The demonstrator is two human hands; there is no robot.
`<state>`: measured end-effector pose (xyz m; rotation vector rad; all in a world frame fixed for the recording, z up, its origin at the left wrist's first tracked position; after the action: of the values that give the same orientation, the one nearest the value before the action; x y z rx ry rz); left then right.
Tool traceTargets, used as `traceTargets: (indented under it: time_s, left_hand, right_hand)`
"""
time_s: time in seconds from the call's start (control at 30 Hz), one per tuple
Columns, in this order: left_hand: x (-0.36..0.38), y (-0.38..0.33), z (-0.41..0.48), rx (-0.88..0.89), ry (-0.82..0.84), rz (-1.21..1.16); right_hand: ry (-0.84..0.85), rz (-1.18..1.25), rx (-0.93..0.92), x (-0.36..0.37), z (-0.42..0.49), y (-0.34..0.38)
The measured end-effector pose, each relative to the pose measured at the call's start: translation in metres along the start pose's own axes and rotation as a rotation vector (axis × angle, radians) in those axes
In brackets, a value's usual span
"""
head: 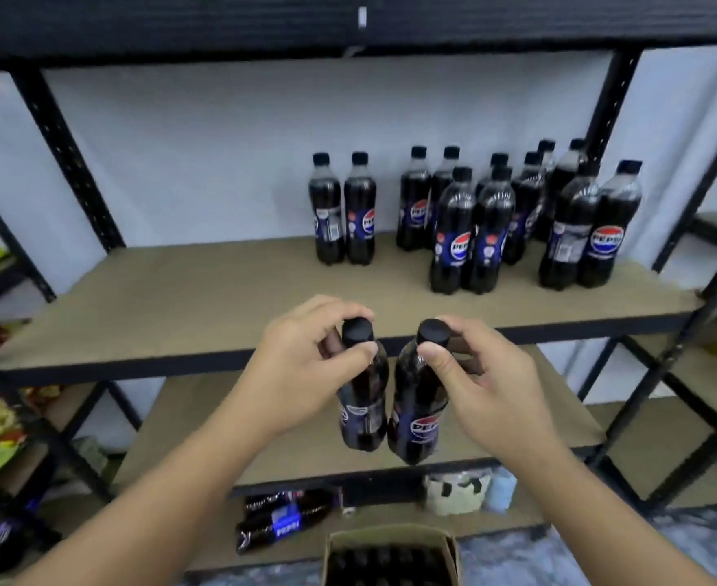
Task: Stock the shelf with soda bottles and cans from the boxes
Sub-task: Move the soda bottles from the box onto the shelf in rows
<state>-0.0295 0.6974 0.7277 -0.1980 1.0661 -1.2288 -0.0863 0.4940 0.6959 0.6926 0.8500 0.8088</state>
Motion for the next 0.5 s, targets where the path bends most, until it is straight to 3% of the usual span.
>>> traceTargets:
  time_s: [0.27, 0.5]
  left_hand:
    - [-0.027, -0.014, 0.107, 0.075, -0.073, 0.062]
    - [-0.019, 0.017, 0.176, -0.05, -0.095, 0.098]
  right_hand:
    - [-0.122, -0.079, -0.083, -0.014, 0.108, 0.029]
    - [-0.137, -0.224, -0.045, 0.004, 0.18, 0.012]
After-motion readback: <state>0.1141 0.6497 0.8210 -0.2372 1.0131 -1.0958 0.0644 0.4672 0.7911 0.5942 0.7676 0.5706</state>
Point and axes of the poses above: each hand's wrist, its own z-axis towards the middle knuckle, its own x-axis out of the palm, y = z × x, the point moved 7 cm from there along z, towards the middle knuckle, and after that the axes turned 2 degrees about x, right-handed, at the moved point
